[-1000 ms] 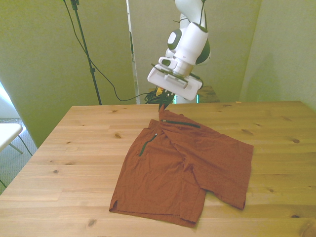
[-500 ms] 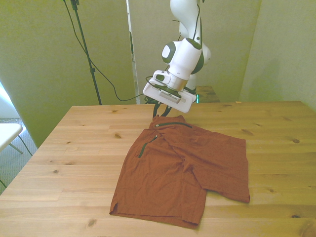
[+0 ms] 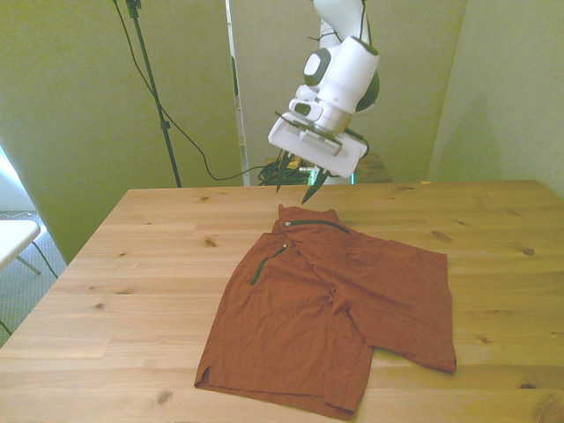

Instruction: Fold the shorts

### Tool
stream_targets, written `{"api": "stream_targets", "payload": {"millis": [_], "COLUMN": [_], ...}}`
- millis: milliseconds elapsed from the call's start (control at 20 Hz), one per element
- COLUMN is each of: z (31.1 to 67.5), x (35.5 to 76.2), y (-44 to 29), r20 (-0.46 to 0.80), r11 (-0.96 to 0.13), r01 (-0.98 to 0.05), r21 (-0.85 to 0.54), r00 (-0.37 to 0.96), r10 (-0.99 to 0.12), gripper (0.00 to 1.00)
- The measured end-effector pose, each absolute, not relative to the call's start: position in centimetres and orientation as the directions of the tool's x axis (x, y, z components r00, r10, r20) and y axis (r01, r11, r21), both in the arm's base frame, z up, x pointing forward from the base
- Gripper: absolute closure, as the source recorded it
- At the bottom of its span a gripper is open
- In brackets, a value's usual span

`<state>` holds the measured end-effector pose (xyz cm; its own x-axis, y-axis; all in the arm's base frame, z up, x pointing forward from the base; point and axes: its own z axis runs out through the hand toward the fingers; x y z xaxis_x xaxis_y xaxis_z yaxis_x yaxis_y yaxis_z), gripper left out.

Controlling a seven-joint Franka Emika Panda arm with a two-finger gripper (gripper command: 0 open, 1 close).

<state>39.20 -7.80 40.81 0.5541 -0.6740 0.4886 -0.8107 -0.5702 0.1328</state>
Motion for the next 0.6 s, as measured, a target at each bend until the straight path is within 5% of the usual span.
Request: {"api": "stream_targets", "payload": {"millis": [200, 600], "z": [43.6, 37.7], "x": [39.0, 44.9], "y": [-2.9, 9.7], "r20": [0.549, 0.656], "r11": [-0.683, -0.888], "r01": [-0.715, -0.348], "r21": [0.148, 0.302], "r00": [0.634, 0.752], "r10": [-0.544, -0.072], "gripper": [0.0, 0.0]}}
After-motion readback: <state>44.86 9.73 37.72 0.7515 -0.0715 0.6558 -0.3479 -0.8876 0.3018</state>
